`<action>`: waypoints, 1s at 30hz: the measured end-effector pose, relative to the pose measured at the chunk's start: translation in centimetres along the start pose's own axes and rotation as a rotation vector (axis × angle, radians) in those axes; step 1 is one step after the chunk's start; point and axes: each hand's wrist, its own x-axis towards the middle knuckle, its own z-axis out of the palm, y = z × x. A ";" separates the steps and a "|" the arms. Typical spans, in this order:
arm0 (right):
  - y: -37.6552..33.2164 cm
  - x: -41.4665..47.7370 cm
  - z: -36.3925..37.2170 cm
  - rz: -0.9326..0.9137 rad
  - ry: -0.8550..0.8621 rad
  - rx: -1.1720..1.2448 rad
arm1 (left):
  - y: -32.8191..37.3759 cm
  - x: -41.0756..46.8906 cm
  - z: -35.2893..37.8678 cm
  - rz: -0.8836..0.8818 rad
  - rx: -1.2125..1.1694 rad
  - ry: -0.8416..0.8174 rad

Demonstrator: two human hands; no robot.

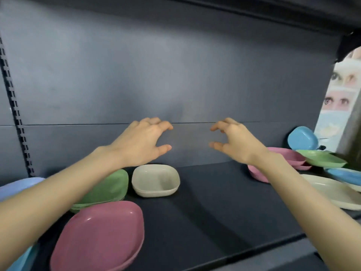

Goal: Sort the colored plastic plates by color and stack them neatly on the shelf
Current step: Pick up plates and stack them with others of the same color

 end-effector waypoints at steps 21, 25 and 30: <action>28.1 -7.5 -6.7 0.121 -0.123 -0.079 | 24.1 15.5 11.3 0.055 -0.160 -0.100; 32.3 -5.2 -5.3 0.138 -0.182 -0.088 | 24.5 19.3 14.7 0.052 -0.189 -0.136; 37.2 -1.7 -3.7 0.152 -0.245 -0.093 | 24.3 23.1 18.9 0.023 -0.240 -0.276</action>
